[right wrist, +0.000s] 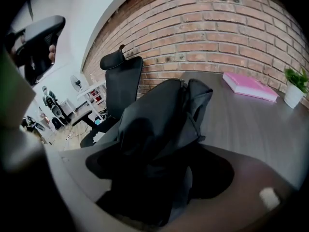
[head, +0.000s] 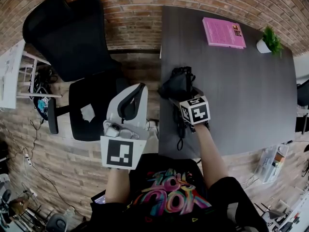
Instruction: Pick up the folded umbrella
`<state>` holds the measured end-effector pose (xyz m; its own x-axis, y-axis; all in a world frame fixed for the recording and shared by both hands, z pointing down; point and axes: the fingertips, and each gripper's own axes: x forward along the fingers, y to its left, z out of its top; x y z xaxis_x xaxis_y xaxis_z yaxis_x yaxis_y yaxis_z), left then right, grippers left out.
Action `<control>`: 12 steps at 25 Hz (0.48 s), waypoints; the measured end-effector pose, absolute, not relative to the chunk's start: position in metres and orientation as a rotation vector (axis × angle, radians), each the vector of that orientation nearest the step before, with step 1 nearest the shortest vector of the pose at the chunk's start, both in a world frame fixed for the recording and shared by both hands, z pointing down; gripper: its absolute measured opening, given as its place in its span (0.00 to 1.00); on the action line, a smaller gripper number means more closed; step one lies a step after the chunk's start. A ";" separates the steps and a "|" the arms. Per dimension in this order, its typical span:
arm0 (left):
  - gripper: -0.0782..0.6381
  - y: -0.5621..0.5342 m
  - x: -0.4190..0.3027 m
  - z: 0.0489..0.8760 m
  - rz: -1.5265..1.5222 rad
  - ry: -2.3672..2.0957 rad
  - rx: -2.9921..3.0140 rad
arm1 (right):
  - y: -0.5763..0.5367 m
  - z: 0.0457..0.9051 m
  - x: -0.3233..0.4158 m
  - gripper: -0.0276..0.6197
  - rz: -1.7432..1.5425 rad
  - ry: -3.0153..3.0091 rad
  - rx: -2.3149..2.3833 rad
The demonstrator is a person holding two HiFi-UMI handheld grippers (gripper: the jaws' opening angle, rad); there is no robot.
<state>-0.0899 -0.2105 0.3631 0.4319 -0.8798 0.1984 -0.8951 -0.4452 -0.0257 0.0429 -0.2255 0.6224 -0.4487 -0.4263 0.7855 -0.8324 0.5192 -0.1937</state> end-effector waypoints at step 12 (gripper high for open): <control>0.11 -0.215 -0.079 0.358 0.269 -1.596 2.616 | -0.222 0.626 0.043 0.55 0.798 -2.023 1.045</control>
